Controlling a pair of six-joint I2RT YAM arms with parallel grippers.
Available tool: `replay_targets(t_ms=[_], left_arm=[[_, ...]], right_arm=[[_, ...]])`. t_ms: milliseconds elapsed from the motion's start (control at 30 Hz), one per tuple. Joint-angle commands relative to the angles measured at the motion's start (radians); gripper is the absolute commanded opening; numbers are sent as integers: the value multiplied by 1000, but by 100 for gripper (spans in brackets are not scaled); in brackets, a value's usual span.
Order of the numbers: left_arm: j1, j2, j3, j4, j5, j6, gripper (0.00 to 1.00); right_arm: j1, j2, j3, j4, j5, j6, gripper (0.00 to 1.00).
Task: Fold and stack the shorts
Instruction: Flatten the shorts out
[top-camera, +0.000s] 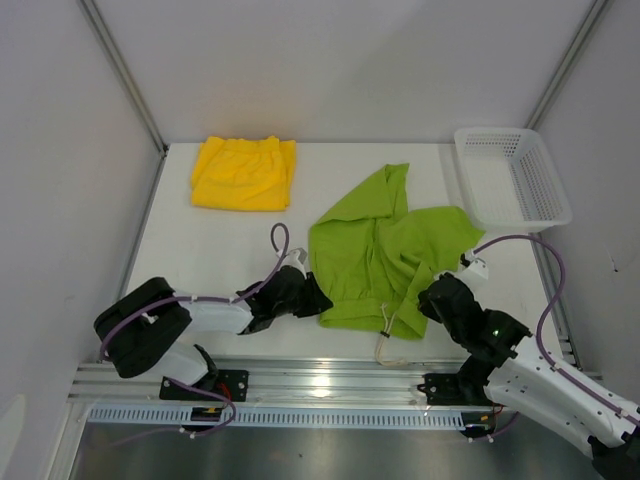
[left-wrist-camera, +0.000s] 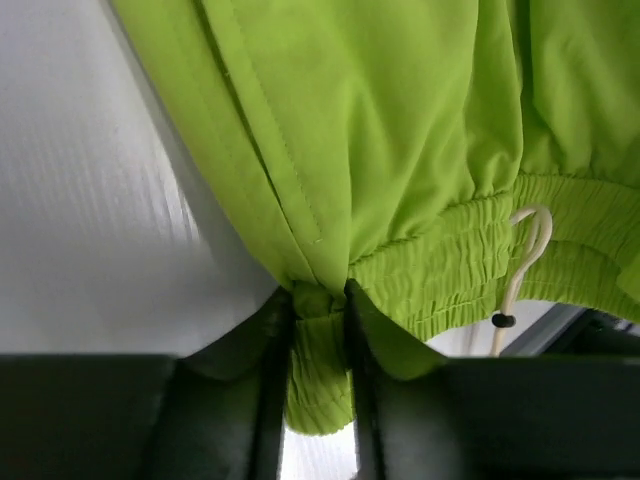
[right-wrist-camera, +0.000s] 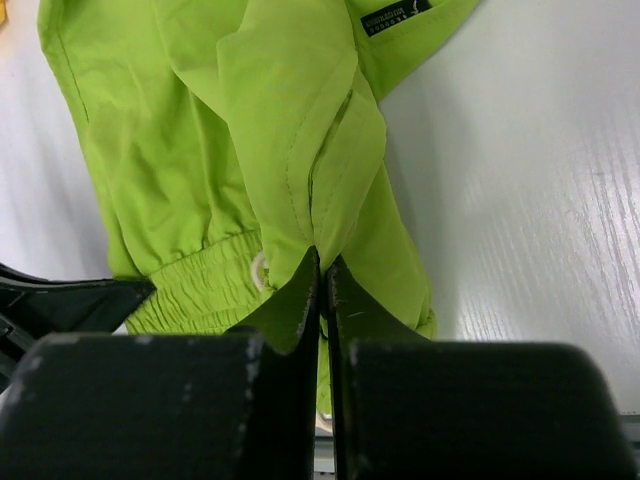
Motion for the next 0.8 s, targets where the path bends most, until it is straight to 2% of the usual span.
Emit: replay_targets(t_ms=[0,67,133,167,233,267,300,400,467,500,533,567,600,667,767], left_arm=[[-7,68,5,92,1,-20,23],[-6,102,57,51,0,3,1],[17,99,96,-15,-39,32,0],[65,88,104,-52,-37,44,0],[141,47,98,-66,16,81,0],[237,31,90,-71,61,95,0],[287,16,79,-87,110,129,0],[411,-58,87,-182,89,199,0],[439,-110,104,-257,47,238,0],[442,-124,108,-285,24,241,0],[444,-136,122,-302,-23,247,0],[445,-147,124,-307,-34,256,0],[445,-167,124,-336,-42,258,0],[445,-181,122,-342,-49,261,0],[445,-190,125,-354,-51,264,0]], right_arm=[[-4,-2,-27,44,-23,-16,0],[-4,3,-41,58,-43,-17,0],[-5,6,-49,78,-59,-32,0],[-4,10,-49,78,-66,-32,0],[-5,10,-50,70,-72,-39,0],[-5,7,-50,64,-80,-36,0],[-5,6,-55,60,-88,-35,0],[-4,-13,-73,46,-108,-32,0],[-5,-23,-87,58,-146,-46,14],[-4,-25,-96,61,-160,-54,25],[-5,-23,-99,66,-175,-71,56],[-4,-22,-101,73,-189,-81,73],[-4,-25,-99,75,-203,-88,82],[-4,-33,-93,95,-215,-117,88],[-4,-22,-73,159,-269,-141,91]])
